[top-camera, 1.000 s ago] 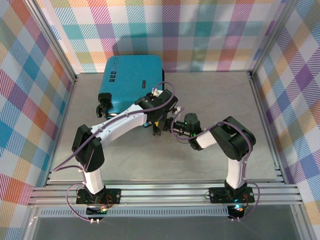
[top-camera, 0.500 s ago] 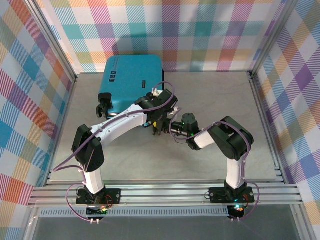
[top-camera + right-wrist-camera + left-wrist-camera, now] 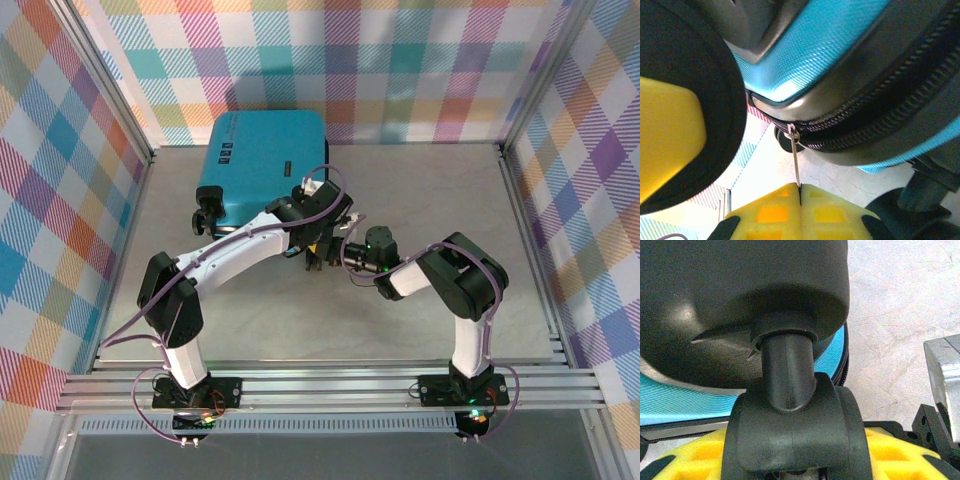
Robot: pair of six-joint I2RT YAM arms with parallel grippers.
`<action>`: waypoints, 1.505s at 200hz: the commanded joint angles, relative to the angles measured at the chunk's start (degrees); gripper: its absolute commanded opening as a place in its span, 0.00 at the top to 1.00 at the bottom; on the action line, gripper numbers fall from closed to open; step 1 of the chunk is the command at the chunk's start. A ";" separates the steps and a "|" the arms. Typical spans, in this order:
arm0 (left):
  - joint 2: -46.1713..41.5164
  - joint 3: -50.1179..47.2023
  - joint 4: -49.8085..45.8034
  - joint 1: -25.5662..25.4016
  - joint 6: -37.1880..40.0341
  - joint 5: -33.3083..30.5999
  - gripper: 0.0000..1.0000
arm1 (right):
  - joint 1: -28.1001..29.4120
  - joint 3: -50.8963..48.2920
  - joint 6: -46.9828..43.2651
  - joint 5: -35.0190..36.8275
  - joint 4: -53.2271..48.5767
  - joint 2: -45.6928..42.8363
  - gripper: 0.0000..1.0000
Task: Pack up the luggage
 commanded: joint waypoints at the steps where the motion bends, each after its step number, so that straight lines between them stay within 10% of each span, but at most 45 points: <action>1: -2.99 -0.50 2.80 0.02 2.17 -0.58 0.83 | -1.09 -1.48 0.19 4.02 -2.63 -4.00 1.00; 85: -3.68 -2.32 2.70 0.34 2.35 -0.93 0.87 | -1.16 -1.79 -18.57 24.58 -33.27 -19.06 1.00; 155: -4.74 -4.68 3.39 0.29 2.87 1.17 0.90 | -5.55 2.71 -24.82 27.75 -38.57 -18.25 1.00; 226: -7.66 -7.73 5.00 -0.73 4.80 2.87 0.92 | -10.04 2.34 -27.91 5.40 -23.89 -15.20 1.00; 301: -10.46 -8.56 3.58 -2.04 5.33 4.35 0.92 | -9.42 0.21 -23.52 -8.88 -12.25 -7.97 0.57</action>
